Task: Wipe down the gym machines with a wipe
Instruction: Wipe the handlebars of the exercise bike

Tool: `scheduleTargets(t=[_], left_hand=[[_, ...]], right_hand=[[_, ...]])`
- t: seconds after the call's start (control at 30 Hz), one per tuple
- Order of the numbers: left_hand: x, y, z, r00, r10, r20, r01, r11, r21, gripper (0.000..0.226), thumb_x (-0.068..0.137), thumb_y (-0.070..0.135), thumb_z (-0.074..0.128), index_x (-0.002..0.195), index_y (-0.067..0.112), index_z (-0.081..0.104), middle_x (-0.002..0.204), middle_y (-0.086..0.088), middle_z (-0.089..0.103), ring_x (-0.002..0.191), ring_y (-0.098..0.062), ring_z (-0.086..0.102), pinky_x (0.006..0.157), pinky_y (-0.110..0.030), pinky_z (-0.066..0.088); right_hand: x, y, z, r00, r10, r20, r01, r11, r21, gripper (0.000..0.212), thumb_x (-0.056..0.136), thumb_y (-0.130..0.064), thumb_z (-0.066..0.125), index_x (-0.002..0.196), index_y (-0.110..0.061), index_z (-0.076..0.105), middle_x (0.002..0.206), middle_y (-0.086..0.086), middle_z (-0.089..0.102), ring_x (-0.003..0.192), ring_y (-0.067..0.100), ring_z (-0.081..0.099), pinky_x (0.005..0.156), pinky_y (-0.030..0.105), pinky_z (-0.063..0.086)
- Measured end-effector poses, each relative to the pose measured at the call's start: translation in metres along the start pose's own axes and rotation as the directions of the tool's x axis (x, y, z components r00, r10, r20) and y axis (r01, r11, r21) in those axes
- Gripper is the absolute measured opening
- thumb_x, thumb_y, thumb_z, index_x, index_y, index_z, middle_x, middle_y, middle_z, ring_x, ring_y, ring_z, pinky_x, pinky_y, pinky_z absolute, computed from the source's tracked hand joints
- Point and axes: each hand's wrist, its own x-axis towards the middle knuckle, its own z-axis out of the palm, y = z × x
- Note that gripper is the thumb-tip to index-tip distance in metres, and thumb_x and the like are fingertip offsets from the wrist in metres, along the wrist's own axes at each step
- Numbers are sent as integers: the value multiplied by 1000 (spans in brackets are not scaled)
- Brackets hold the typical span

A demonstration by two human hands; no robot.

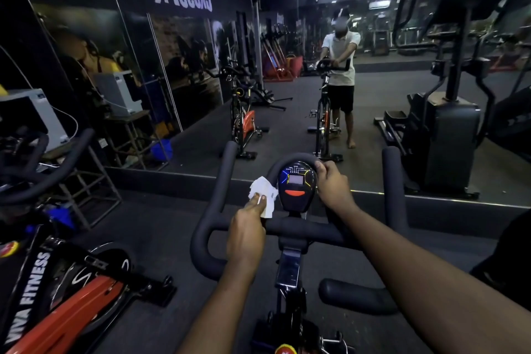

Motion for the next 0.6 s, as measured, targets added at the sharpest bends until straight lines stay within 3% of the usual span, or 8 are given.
scheduleTargets(t=[0.1, 0.2, 0.3, 0.4, 0.53, 0.6], left_hand=[[-12, 13, -6, 994, -105, -27, 107, 991, 82, 61, 91, -11, 45, 141, 20, 59, 141, -7, 60, 121, -31, 61, 92, -37, 50], [-9, 25, -16, 971, -227, -73, 234, 966, 113, 57, 87, -7, 45, 131, 22, 67, 119, -15, 68, 108, -37, 64, 76, -39, 49], [24, 28, -29, 974, -199, -111, 208, 976, 70, 39, 89, 1, 51, 115, 16, 75, 110, -18, 72, 106, -40, 66, 79, -40, 51], [70, 36, -37, 987, -135, -85, 137, 990, 23, 35, 88, 5, 54, 111, 18, 77, 105, -16, 74, 102, -36, 67, 76, -33, 47], [127, 58, -29, 998, -8, 56, 8, 1000, -9, 39, 77, 24, 47, 101, 17, 78, 93, -14, 75, 93, -31, 70, 77, -37, 56], [150, 63, -21, 998, -13, 60, 15, 999, -38, 37, 80, 23, 48, 103, 20, 77, 97, -13, 75, 94, -30, 69, 79, -34, 55]], right_hand=[[-13, 3, 0, 999, 34, -2, -34, 999, 16, 43, 106, -51, 34, 109, -13, 52, 101, 24, 67, 95, 41, 64, 76, 41, 48], [-17, 2, 0, 999, 54, -4, -54, 998, 20, 47, 101, -61, 30, 104, -18, 49, 96, 21, 67, 86, 41, 66, 79, 51, 55], [-15, 6, 2, 999, 36, -31, -35, 999, 39, 54, 93, -72, 27, 98, -22, 48, 91, 20, 67, 82, 42, 67, 76, 51, 56], [-13, 12, 4, 997, 36, -68, -32, 998, 56, 60, 84, -80, 24, 94, -26, 49, 86, 20, 68, 78, 41, 68, 73, 50, 57], [-12, 11, 4, 996, 19, -86, -15, 999, 50, 57, 87, -75, 27, 94, -22, 50, 78, 19, 67, 73, 41, 67, 70, 48, 56], [-10, 11, 5, 995, 7, -97, -3, 999, 37, 48, 95, -65, 34, 93, -20, 52, 78, 18, 67, 74, 40, 66, 71, 46, 55]])
